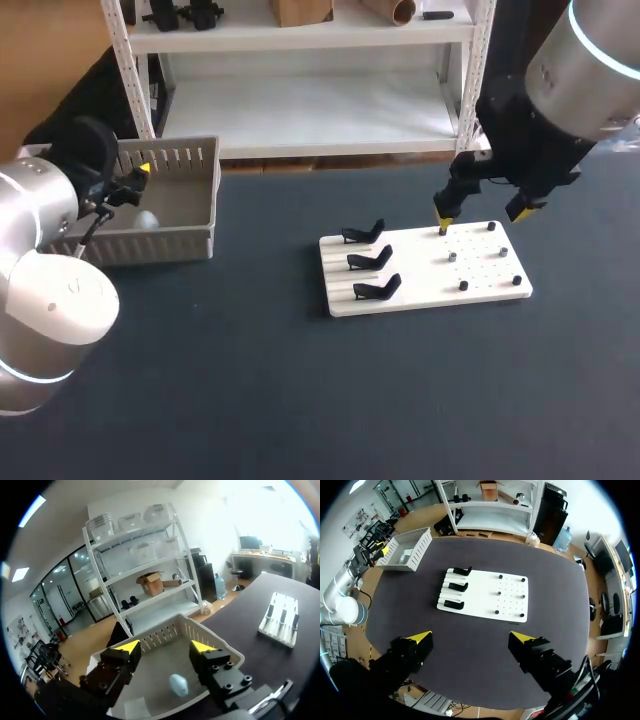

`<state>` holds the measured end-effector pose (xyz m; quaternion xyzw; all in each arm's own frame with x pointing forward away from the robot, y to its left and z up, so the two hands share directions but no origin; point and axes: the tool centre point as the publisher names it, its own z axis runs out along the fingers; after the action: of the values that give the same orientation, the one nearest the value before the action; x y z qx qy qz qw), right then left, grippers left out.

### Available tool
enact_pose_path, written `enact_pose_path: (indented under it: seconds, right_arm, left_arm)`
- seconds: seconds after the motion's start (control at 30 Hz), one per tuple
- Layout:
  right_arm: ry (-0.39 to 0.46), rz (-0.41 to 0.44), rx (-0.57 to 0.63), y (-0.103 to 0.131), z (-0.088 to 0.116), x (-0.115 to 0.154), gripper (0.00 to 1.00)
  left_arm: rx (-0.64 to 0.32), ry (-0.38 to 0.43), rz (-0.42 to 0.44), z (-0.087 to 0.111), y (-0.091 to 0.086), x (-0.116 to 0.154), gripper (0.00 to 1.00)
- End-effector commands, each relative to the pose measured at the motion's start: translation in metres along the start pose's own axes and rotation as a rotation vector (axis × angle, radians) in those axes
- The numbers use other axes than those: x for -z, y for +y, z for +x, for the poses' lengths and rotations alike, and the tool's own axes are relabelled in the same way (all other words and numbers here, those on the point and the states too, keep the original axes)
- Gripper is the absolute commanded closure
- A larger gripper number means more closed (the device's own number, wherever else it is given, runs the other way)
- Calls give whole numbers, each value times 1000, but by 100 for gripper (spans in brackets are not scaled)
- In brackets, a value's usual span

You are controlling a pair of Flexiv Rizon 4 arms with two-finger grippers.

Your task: Pick up each earbud case from the left stands, insert the matching earbuds, close the lid, and place the case in the box.

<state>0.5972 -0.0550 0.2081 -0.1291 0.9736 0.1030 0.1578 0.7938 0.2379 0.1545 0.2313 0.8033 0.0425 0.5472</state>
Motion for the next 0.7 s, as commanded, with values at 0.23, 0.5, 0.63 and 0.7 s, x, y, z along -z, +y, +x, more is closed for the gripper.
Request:
enact_pose_path:
  seconds: [0.23,0.5,0.63,0.7]
  right_arm:
    - [0,0,1,0,0,0,0]
    - [0,0,1,0,0,0,0]
    - [0,0,1,0,0,0,0]
    - [0,0,1,0,0,0,0]
  left_arm:
    - [-61,-161,80,-20,-2,23,0]
    - [-85,-186,106,-29,-8,32,0]
    - [-85,-186,106,-29,-8,32,0]
    - [-85,-186,106,-29,-8,32,0]
